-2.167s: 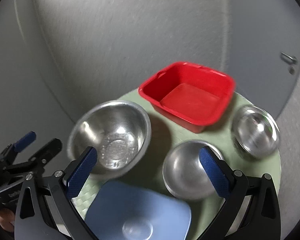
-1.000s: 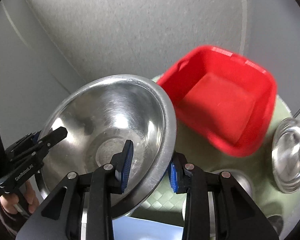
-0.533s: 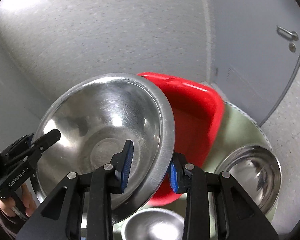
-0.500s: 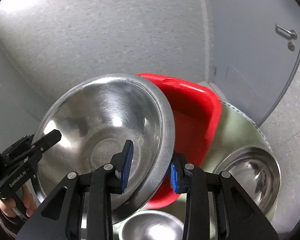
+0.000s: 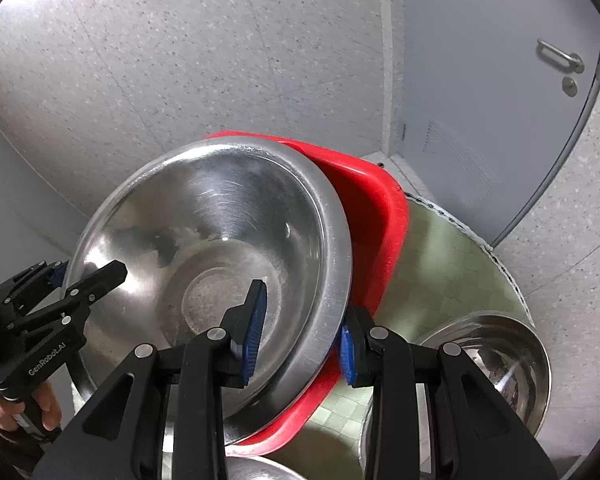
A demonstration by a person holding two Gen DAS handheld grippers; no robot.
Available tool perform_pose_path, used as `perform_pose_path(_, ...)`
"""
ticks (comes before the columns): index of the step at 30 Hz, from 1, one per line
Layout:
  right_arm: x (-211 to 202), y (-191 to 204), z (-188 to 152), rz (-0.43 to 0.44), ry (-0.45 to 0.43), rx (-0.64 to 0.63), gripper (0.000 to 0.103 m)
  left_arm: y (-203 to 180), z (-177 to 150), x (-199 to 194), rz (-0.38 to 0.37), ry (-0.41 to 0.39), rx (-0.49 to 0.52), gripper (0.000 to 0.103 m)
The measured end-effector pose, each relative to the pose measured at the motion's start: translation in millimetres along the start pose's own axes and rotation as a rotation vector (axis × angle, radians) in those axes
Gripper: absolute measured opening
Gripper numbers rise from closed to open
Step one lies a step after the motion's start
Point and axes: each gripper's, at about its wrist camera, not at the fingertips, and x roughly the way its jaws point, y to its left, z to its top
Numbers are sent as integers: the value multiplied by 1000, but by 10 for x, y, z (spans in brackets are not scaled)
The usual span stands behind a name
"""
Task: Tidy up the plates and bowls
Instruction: 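Lift the large steel bowl with the right tool and lower it into the red basin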
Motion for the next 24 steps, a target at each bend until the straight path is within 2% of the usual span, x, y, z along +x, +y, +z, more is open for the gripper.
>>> perform_pose_path(5, 90, -44, -4, -11, 8, 2, 34, -108, 114, 237, 28, 36, 7, 34)
perform_pose_path(8, 115, -28, -3, -15, 10, -3, 35, -162, 136, 351, 18, 53, 0, 42)
perform_pose_path(10, 114, -8, -18, -9, 10, -7, 40, -189, 150, 341, -4, 44, -2, 55)
perform_pose_path(14, 82, 57, -47, -10, 11, -25, 58, -276, 155, 311, 10, 22, 18, 67)
perform_pose_path(16, 52, 73, -68, 13, 3, -27, 65, -306, 141, 250, 24, -2, 9, 81)
perform_pose_path(17, 35, 73, -78, 16, 1, -26, 67, -305, 114, 207, 34, -17, 6, 85)
perform_pose_path(19, -15, 87, -112, 18, -13, -23, 71, -323, 79, 123, 40, -43, -4, 86)
perform_pose_path(21, -71, 90, -153, 17, -24, -20, 80, -328, 38, 32, 47, -61, -18, 87)
perform_pose_path(24, -179, 90, -233, 31, -44, -23, 80, -346, -100, -143, 64, -90, -41, 90)
